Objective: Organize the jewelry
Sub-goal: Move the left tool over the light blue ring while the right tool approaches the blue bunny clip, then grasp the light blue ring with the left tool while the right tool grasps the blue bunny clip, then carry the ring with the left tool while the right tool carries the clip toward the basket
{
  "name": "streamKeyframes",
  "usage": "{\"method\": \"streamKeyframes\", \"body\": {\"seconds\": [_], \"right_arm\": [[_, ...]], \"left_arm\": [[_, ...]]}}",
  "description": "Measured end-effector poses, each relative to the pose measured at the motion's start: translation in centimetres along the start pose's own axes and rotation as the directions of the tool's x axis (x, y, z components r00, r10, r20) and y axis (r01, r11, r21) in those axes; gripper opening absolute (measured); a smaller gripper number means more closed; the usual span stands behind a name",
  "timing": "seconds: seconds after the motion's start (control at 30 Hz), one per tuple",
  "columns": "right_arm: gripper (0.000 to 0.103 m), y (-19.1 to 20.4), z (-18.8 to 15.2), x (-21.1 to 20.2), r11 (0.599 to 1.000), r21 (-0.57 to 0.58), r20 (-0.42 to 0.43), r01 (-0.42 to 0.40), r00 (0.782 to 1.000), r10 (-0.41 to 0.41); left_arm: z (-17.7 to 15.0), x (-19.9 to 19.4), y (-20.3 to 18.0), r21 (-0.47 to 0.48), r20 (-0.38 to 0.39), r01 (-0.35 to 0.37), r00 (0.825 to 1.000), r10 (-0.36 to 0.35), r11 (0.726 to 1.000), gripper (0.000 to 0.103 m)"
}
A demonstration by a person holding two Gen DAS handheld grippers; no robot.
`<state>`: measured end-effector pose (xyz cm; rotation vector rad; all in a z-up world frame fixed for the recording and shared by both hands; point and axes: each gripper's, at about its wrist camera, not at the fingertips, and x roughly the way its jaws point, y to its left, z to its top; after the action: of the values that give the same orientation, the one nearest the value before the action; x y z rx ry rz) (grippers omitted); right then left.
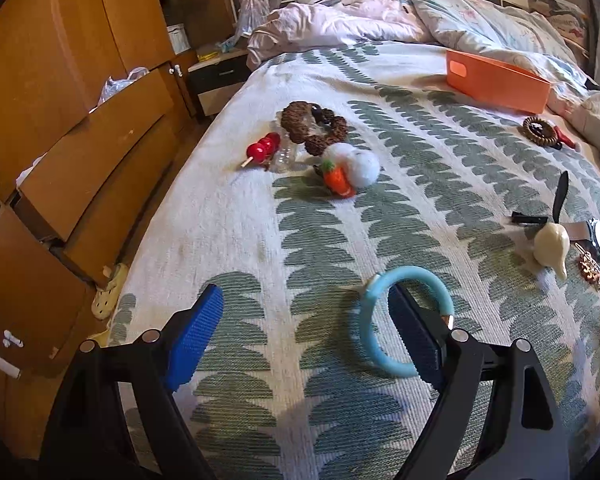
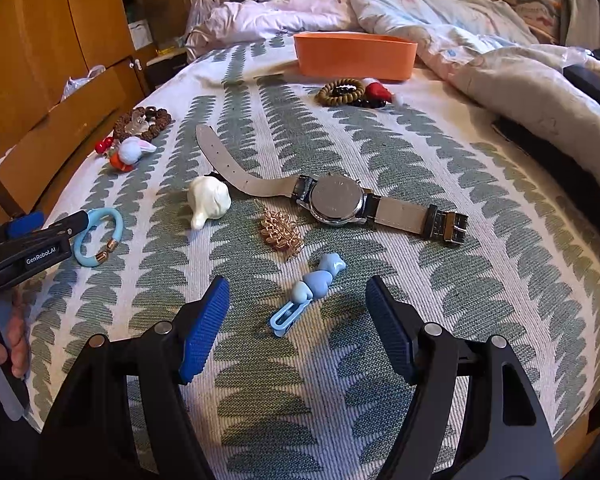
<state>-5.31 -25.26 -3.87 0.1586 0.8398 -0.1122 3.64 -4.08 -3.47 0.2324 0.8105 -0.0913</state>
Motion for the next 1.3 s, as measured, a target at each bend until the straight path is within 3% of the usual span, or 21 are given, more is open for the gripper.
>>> {"method": "streamKeyframes", "body": {"seconds": [0.27,0.53,0.7,0.93,1.03,1.23,1.3], "right_arm": [[0.07,0.0,-0.2,0.6,1.0,-0.004,-0.016,0.011,1.0,-0.011],[0.045,-1.1,-0.3,0.5,0.999,0.037,-0.023,0.01,1.0,-0.009],[0.03,-0.5,-0.7,0.2,1.0,-0.001,-0.019,0.021,1.0,-0.021],[0.013,-1.2,-0.7,-0.3,0.999,0.033,-0.011,-0.016,1.0,0.016],[0.013,-1.6,-0.6,-0.8,0.998,0.054,0.005,-0.036,0.999,0.035],[0.013,-1.8,-0.5,-1.9,0.996,0.07,0.043,-0.058,0.998,0.055],[0.013,-1.9,-0.4,-2.3,0.995,0.073,0.058,-0.064,0.996,0.06]], "left_arm": [[0.0,1.6,-0.7,0.027,-0.063,0.003,0.998,-0.001,1.0,0.083],[-0.3,2.3,-1.0,0.044,-0.094,0.004,0.996,0.0,0.999,0.083],[-0.3,2.2,-0.9,0.032,-0.097,0.018,0.995,-0.015,0.999,0.08],[-0.3,1.7,-1.1,0.031,-0.086,0.066,0.994,-0.063,0.997,0.049],[-0.2,1.7,-0.7,0.003,-0.088,0.089,0.992,-0.089,0.996,0.032],[0.1,1.7,0.5,-0.056,-0.096,0.135,0.986,-0.14,0.989,0.012],[0.3,1.6,0.9,-0.076,-0.094,0.15,0.983,-0.157,0.986,0.012]]}}
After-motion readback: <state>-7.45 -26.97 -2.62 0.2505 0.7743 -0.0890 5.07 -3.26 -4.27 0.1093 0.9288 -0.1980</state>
